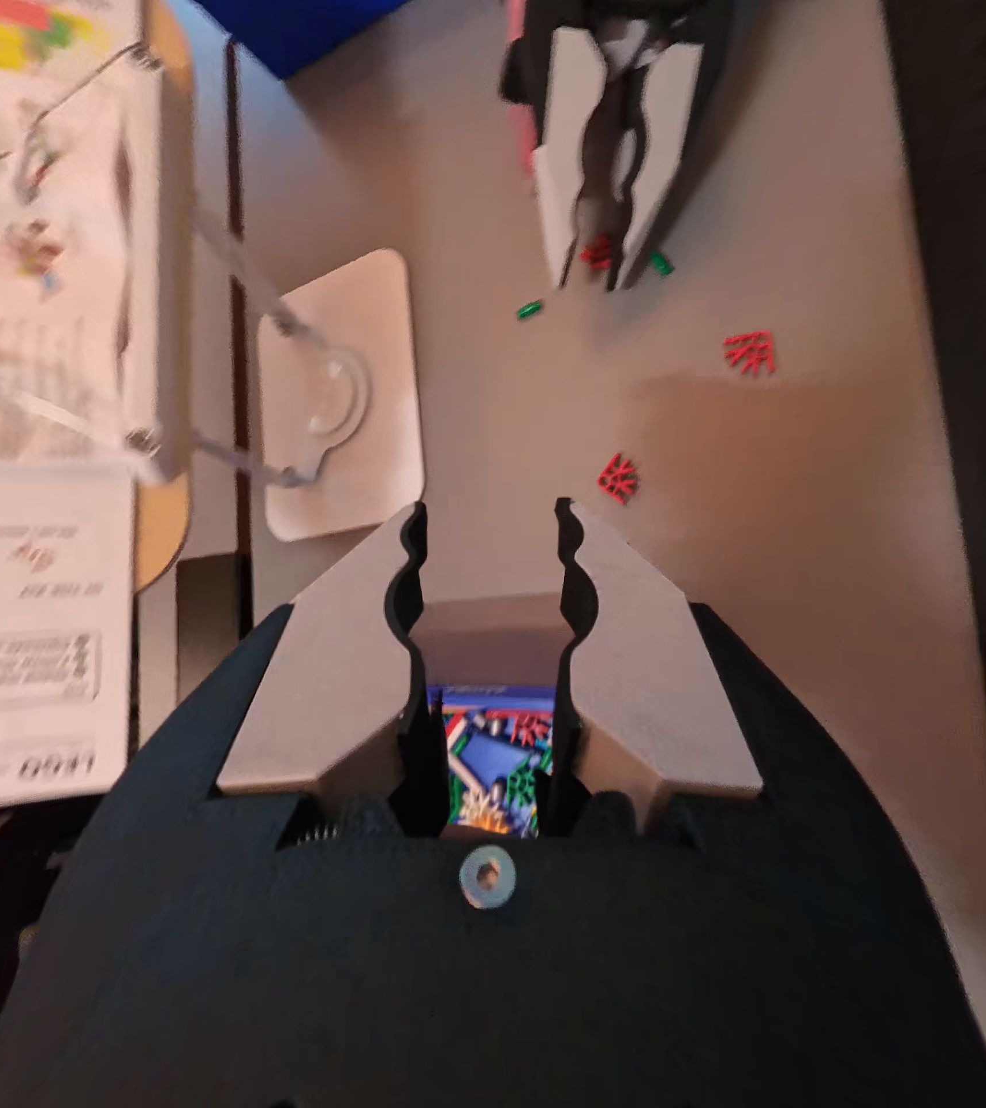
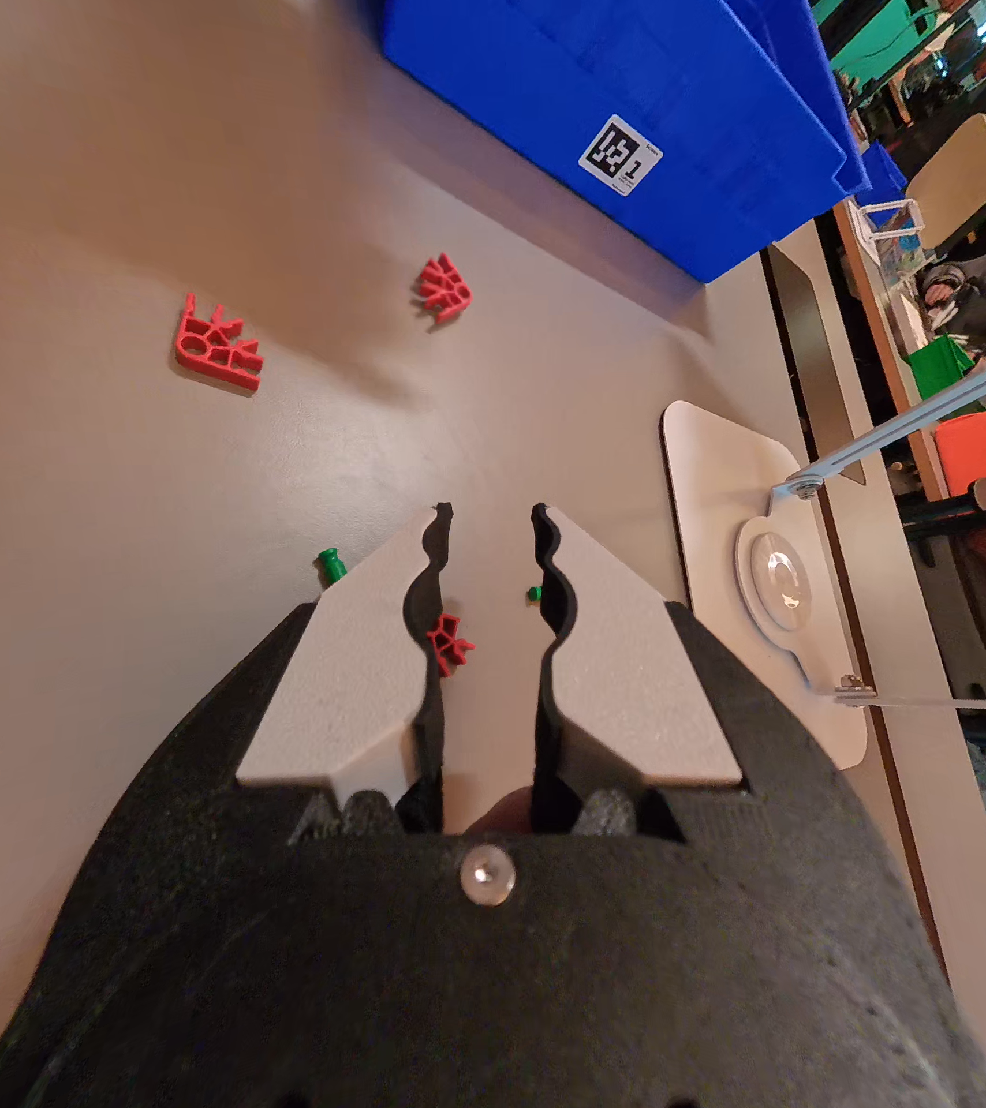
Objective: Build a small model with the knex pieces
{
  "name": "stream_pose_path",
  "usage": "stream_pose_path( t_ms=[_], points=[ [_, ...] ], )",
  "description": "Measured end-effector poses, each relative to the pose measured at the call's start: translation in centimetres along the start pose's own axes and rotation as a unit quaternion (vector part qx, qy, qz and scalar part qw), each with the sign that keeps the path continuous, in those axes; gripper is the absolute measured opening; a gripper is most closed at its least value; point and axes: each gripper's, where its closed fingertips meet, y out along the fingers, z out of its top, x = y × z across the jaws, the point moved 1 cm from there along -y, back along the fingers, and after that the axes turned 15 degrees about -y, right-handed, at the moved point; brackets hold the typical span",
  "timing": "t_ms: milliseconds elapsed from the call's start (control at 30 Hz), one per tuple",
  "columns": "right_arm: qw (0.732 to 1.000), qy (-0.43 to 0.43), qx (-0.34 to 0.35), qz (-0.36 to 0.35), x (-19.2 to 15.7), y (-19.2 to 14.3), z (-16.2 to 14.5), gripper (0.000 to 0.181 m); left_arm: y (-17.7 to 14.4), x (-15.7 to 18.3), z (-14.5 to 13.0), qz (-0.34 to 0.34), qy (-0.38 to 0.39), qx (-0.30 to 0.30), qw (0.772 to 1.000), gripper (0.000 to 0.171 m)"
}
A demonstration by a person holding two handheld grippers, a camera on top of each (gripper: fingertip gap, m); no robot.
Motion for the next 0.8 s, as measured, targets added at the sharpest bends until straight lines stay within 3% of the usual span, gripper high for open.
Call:
stream_pose_path(
  t_ms=[167, 267, 400, 500, 667, 800],
  points=[
    [1.0, 0.001, -0.002, -0.003, 0.1, 0.0, -0.2, 0.026, -3.3, -5.0, -4.4, 0.071, -0.051, -0.014, 0.996, 0.04],
    [1.0, 0.002, -0.005, -0.002, 0.1, 0.1, -0.3, 0.026, -3.6, -6.9, -8.6, 0.07, -0.1, -0.044, 0.992, 0.037],
    [1.0, 0.004, -0.01, 0.0, -0.1, 0.4, -0.6, 0.026, -1.5, -7.6, -14.2, 0.04, -0.142, -0.101, 0.984, 0.036],
    [1.0, 0.006, -0.014, 0.0, -0.1, 0.5, -0.8, 0.026, 0.5, -7.8, -17.1, 0.022, -0.172, -0.139, 0.975, 0.026],
    [1.0, 0.008, -0.016, 0.002, -0.1, 0.5, -1.1, 0.026, 4.1, -7.7, -20.5, 0.015, -0.215, -0.191, 0.958, 0.023],
    [1.0, 0.008, -0.012, 0.002, -0.1, 0.4, -1.0, 0.025, 5.2, -8.0, -22.0, 0.042, -0.231, -0.225, 0.946, 0.024]
  ],
)
